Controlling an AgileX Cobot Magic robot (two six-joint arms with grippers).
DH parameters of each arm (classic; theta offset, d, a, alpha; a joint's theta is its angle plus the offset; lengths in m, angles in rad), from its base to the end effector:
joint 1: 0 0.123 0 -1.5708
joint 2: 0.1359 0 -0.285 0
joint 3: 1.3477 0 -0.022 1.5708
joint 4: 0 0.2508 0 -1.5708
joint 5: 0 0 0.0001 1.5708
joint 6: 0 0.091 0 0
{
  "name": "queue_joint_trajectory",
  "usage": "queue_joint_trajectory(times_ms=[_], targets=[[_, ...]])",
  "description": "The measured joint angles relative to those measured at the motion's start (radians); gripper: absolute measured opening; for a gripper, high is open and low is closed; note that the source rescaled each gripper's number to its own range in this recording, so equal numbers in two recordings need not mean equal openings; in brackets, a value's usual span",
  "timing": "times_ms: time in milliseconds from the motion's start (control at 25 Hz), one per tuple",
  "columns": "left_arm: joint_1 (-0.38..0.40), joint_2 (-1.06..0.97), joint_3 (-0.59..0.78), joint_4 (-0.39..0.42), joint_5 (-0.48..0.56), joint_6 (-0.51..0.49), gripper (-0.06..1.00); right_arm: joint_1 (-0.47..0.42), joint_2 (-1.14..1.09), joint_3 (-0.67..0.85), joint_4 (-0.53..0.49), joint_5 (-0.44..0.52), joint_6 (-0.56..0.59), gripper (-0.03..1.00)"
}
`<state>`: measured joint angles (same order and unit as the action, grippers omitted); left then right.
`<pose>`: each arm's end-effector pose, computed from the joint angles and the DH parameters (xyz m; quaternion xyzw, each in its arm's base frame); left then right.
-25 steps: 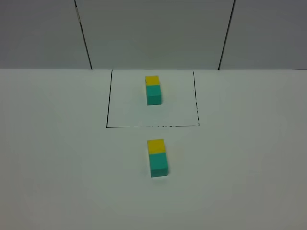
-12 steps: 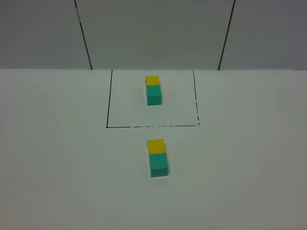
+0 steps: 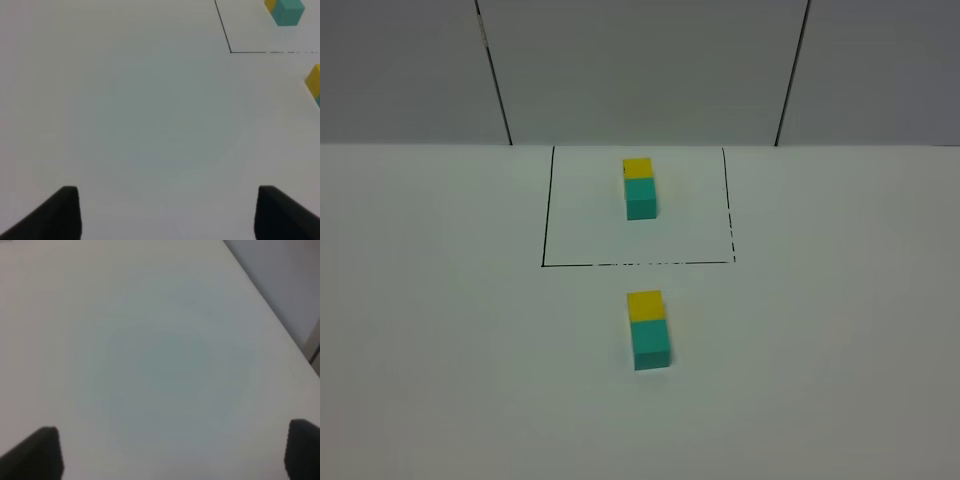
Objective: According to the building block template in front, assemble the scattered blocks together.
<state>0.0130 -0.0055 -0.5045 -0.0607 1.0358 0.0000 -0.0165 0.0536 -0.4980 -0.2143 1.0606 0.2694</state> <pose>-0.0052 -0.0048 0.2807 -0.0045 0.8436 -0.0268 0.5363 0.0024 -0.0169 0.2783 0.1240 0.8534 -0.0437 0.5043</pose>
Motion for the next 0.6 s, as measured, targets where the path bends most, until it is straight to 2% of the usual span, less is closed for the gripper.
queue_joint_trajectory(times_ms=[600], targets=[[0.0, 0.0, 0.0, 0.0, 0.0, 0.0, 0.59, 0.0, 0.0, 0.0, 0.0, 0.0, 0.0, 0.78]])
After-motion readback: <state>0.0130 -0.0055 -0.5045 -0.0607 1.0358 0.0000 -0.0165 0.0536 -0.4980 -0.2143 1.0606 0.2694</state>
